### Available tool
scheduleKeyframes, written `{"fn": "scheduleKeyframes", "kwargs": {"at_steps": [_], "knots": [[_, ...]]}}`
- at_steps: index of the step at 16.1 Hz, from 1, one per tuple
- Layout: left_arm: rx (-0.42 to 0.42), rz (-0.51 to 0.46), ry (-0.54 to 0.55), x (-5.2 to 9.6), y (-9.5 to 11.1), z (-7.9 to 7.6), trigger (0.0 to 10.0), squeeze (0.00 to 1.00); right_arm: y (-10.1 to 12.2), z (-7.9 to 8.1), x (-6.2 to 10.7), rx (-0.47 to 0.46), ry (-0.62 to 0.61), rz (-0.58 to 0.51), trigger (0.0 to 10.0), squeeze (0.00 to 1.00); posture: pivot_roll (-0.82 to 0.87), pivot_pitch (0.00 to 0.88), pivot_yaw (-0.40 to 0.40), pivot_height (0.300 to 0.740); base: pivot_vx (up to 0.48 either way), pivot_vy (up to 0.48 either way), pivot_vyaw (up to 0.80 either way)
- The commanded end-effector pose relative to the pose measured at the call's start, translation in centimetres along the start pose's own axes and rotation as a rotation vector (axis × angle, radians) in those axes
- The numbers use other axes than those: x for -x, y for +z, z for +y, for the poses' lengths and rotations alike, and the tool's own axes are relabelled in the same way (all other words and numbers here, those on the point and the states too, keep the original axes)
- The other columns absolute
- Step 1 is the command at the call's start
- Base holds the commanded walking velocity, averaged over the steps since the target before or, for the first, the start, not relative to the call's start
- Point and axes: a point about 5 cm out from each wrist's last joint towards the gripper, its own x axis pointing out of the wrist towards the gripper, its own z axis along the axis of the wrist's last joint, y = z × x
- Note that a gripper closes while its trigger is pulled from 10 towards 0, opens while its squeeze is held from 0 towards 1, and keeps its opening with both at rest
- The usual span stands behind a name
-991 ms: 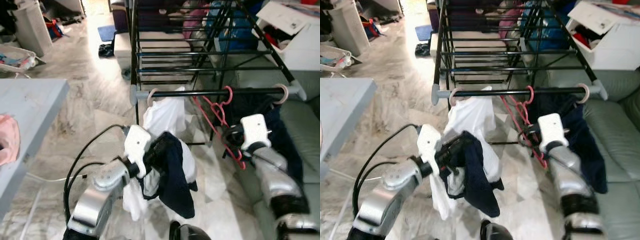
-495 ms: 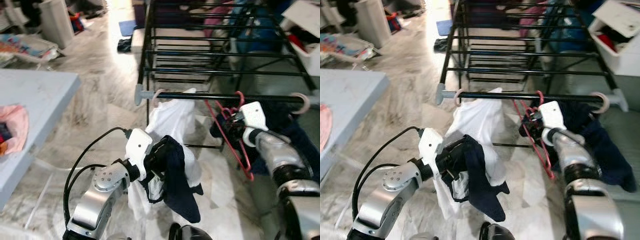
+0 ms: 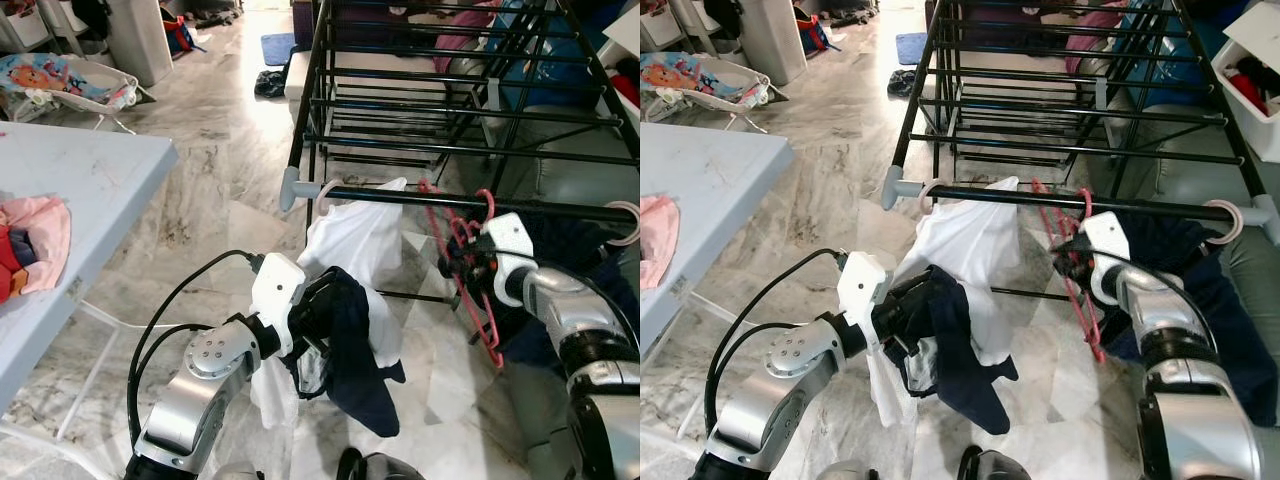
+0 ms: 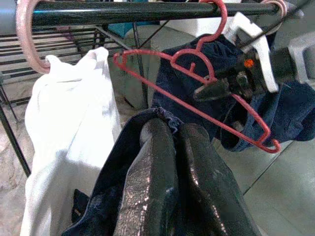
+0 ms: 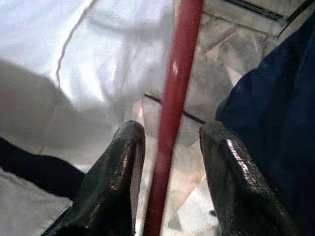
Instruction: Hang hanger
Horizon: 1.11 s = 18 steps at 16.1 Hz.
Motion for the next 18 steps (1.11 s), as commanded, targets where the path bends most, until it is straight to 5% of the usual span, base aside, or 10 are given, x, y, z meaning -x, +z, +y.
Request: {"fn": "scheduleKeyframes", "kwargs": {"at_steps": [1, 2, 3, 4, 6, 8, 10, 11, 12, 18], "knots": [[-0.024, -0.016, -0.001, -0.1, 0.4, 0.2, 10.0, 0.0, -0.9, -0.1, 0.6, -0.001, 0.012, 0.021, 0.0, 0.0, 0.01, 0.0, -0.031, 0.74, 0.0, 0.0, 0.0], [-0.024, -0.016, -0.003, -0.2, 0.4, 0.1, 10.0, 0.0, -1.2, -0.1, 0.7, 0.0, 0.014, 0.026, 0.0, 0.0, 0.01, 0.0, -0.031, 0.74, 0.0, 0.0, 0.0], [-0.026, -0.014, -0.01, -0.3, 0.4, 0.1, 10.0, 0.0, -1.6, 0.0, 1.0, -0.002, 0.03, 0.035, 1.8, 0.0, 0.01, 0.0, -0.029, 0.74, 0.0, 0.0, 0.0], [-0.025, -0.014, -0.01, -0.3, 0.4, 0.2, 10.0, 0.0, -1.9, -0.1, 1.1, 0.013, 0.025, 0.043, 10.0, 0.0, 0.0, 0.0, -0.027, 0.74, 0.0, 0.0, 0.0], [-0.025, -0.014, -0.011, -0.4, 0.3, 0.1, 10.0, 0.0, -1.8, -0.6, 1.1, 0.005, -0.012, 0.035, 10.0, 0.0, 0.0, 0.0, -0.025, 0.74, 0.0, 0.0, 0.0], [-0.024, -0.015, -0.013, -0.4, 0.3, 0.0, 10.0, 0.0, -1.3, -1.0, 1.3, -0.01, -0.035, 0.02, 10.0, 1.0, 0.01, 0.0, -0.028, 0.74, 0.0, 0.0, 0.0], [-0.023, -0.014, -0.008, -0.2, 0.3, 0.0, 10.0, 0.0, -1.2, -1.1, 1.6, 0.0, -0.032, 0.021, 10.0, 1.0, 0.01, 0.0, -0.031, 0.74, 0.0, 0.0, 0.0], [-0.021, -0.014, -0.007, -0.2, 0.3, 0.0, 10.0, 0.0, -1.1, -1.2, 1.7, 0.005, -0.029, 0.021, 6.7, 1.0, 0.01, 0.0, -0.032, 0.74, 0.0, 0.0, 0.0], [-0.02, -0.013, -0.008, -0.3, 0.2, -0.1, 10.0, 0.0, -0.9, -1.3, 1.8, 0.009, -0.025, 0.019, 0.0, 0.0, 0.0, 0.0, -0.031, 0.74, 0.0, 0.0, 0.0], [-0.016, -0.009, -0.014, -0.3, 0.1, -0.3, 10.0, 0.0, -0.4, -1.7, 2.5, 0.041, 0.025, 0.036, 0.0, 0.0, -0.01, 0.0, -0.037, 0.74, 0.0, 0.0, 0.0]]}}
